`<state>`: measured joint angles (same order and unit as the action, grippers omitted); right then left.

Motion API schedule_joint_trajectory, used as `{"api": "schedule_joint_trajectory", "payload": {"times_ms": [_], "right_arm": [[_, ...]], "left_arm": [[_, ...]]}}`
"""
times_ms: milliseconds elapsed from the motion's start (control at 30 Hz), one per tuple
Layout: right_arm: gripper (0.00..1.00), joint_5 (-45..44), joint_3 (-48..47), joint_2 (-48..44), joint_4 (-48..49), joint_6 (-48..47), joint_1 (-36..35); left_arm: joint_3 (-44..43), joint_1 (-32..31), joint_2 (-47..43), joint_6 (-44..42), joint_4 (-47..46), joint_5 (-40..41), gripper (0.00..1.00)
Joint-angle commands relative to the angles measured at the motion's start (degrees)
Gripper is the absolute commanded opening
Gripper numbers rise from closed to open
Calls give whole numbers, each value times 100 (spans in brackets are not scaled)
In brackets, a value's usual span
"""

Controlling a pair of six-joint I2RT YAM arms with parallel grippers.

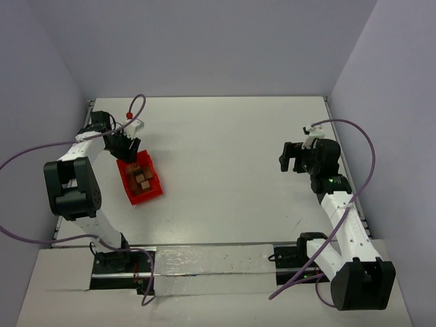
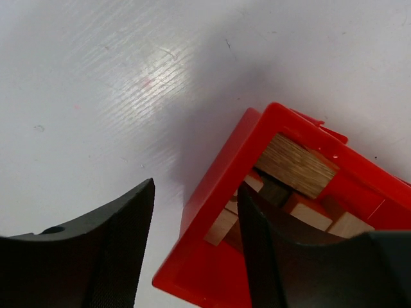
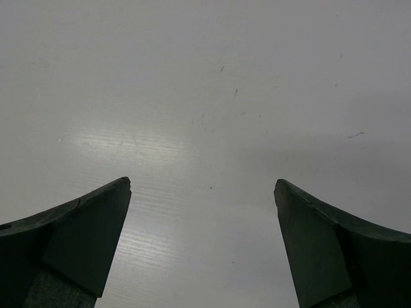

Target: Build the wood block tower

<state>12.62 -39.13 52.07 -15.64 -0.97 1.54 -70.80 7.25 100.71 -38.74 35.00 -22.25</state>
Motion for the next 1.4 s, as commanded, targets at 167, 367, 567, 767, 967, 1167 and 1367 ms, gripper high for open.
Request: {"api": "schedule_joint_trajectory", "payload": {"times_ms": [167, 367, 567, 767, 967, 1167, 1367], "right_arm": [[100, 83, -296, 51, -1, -43, 60], [100, 121, -323, 90, -15, -52, 71], [100, 136, -321, 51, -12, -45, 72], [100, 136, -326, -4, -13, -43, 74], [100, 107, -314, -91, -1, -61, 87], [100, -37, -355, -21, -7, -67, 89], [100, -82, -382, 1, -21, -67, 94]], "left_arm": [[-441, 28, 261, -304, 54, -359, 35], [-489, 28, 251, -484, 131, -481, 17], [-891, -218, 140, -366, 351, -241, 0], [-1206, -1025, -150, -118, 287, 462, 0], [-1883, -1613, -29, 188, 434, 1292, 0], [-1758, -2480, -178, 349, 15, 2589, 0], [-1310, -3149, -377, 282, -706, 3725, 0]]}}
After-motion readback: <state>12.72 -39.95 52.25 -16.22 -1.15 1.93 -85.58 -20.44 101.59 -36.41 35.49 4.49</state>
